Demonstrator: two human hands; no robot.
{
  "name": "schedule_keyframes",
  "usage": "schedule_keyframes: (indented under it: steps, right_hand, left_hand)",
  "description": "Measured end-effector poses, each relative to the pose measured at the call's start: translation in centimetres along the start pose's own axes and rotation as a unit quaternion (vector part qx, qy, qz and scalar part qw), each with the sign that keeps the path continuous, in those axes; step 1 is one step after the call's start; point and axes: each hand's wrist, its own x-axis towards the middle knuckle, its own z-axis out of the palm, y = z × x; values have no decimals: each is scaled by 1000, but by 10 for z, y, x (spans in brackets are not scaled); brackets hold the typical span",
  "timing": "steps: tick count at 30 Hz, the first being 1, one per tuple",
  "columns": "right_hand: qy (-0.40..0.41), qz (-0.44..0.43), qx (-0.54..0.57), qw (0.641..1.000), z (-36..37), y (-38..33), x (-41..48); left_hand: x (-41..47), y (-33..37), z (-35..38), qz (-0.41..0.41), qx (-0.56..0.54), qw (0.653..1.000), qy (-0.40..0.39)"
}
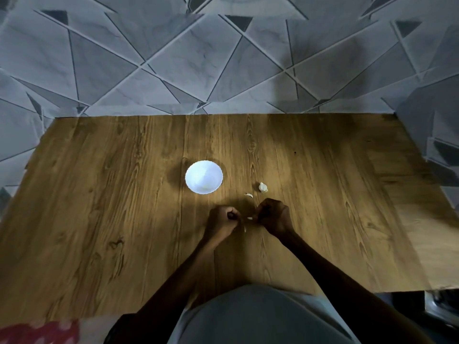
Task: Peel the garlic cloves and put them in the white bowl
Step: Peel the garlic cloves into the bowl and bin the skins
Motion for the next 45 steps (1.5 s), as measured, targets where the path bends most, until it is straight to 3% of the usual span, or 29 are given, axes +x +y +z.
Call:
schedule_keyframes:
  steps: [5, 10, 15, 20, 23, 25, 27, 29, 31, 33, 34, 36, 39, 41, 45]
  right_hand:
    - [4, -41, 2, 999, 0, 2, -3]
    - [3, -73, -18, 997, -1, -3, -4]
    - [-16, 46, 66, 997, -5, -13, -8]
    - [-54, 200, 200, 958, -16, -18, -4]
    - [-69, 187, 209, 957, -20, -16, -8]
    - [-51, 107, 194, 974, -21, -14, -11]
    - [-20, -18, 132, 991, -17, -13, -11]
    - [19, -107, 72, 991, -13, -16, -10]
    - [39, -167, 41, 984, -13, -18, -11]
    - [50, -199, 14, 979, -11, -18, -11]
    - [57, -199, 9, 978, -9, -16, -10]
    - [67, -155, 13, 986, -5, -13, -9]
    - [30, 6, 150, 988, -9, -17, -14]
    - [-12, 91, 296, 951, -16, -27, -19]
    - [-55, 280, 432, 856, -20, -40, -15]
  left_hand:
    - [-8, 10, 4, -13, -134, 990, -34]
    - [-13, 12, 2, 0, -117, 993, -13]
    - [-17, 14, 2, 86, -13, 996, 0]
    - [-28, 20, 12, 144, 55, 988, 28]
    - [-25, 20, 11, 132, 40, 990, 17]
    - [-22, 21, 7, 56, -76, 995, -15]
    - [-19, 22, 2, -61, -253, 963, -68]
    - [-18, 25, -4, -168, -393, 899, -98]
    - [-18, 28, -11, -259, -494, 822, -112]
    - [-21, 29, -15, -289, -539, 783, -115]
    - [-22, 29, -14, -276, -539, 788, -112]
    - [-23, 25, -9, -190, -472, 856, -93]
    - [-23, 19, -2, -35, -315, 947, -47]
    - [-24, 19, 0, 40, -241, 970, 0]
    - [-28, 18, 2, 133, -174, 975, 44]
